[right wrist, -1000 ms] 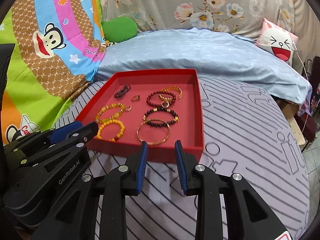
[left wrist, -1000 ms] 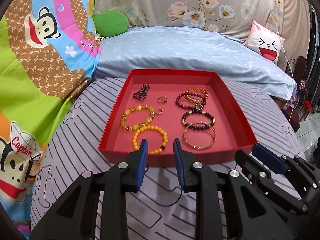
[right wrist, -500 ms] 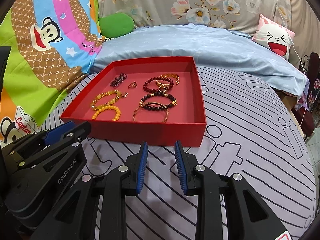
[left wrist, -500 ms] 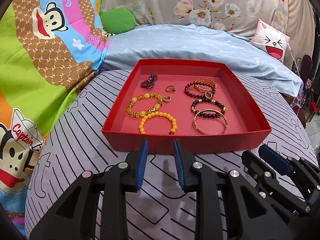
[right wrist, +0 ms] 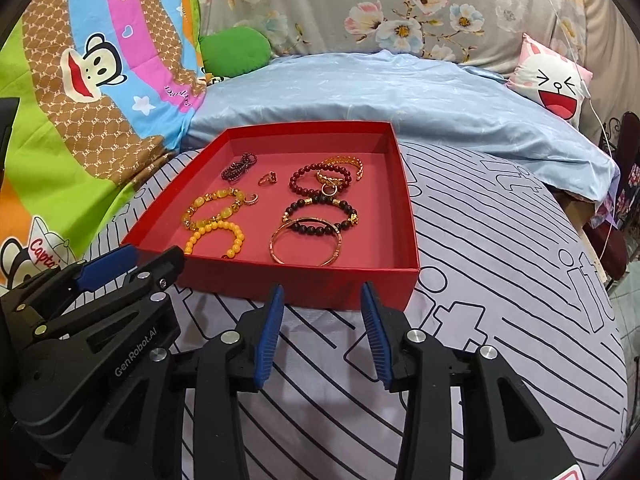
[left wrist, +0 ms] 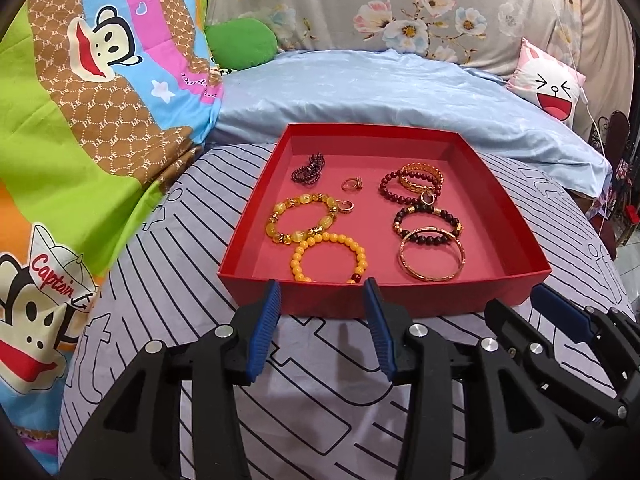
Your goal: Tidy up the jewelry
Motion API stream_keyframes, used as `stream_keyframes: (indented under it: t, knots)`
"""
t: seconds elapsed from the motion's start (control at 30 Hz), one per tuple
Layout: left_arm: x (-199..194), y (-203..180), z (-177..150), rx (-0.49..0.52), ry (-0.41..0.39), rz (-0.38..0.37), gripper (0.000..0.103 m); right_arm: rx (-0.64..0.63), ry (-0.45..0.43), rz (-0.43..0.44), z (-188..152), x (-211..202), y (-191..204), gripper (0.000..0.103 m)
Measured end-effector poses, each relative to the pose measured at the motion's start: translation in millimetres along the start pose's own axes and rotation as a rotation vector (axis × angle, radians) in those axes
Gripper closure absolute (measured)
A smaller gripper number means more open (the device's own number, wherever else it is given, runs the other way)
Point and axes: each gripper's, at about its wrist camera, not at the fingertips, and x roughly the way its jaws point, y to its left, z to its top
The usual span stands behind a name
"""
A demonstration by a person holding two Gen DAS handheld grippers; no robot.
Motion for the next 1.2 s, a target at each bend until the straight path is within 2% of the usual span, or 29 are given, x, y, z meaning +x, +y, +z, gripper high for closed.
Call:
stream_keyframes:
  t: [0.2, 0.53, 0.6, 0.67, 0.8, 1.2]
  knots:
    - [-5, 5, 1, -0.006, -0.004, 0.018, 0.048, 0.018, -0.005, -0.011, 2, -6, -5, 0.050]
    - [-10, 9, 4, 0.005, -0.011, 0.045, 0.028, 0.045, -0.003, -0.018, 2, -11, -12, 0.040]
    - [-10, 11, 5, -0.004, -0.010, 0.056, 0.018, 0.051, -0.001, -0.021, 3, -11, -14, 0.036]
    - [-9, 15, 5, -0.013, -0.008, 0.060, 0.013, 0.060, 0.000, -0.030, 3, -12, -17, 0.030]
    - [-10, 16, 4, -0.019, -0.008, 0.058, 0.012, 0.067, 0.001, -0.045, 2, -12, -20, 0.020]
    - [-9, 15, 3, -0.017, 0.002, 0.058, 0.011, 0.046, 0.001, -0.073, 4, -13, -19, 0.019]
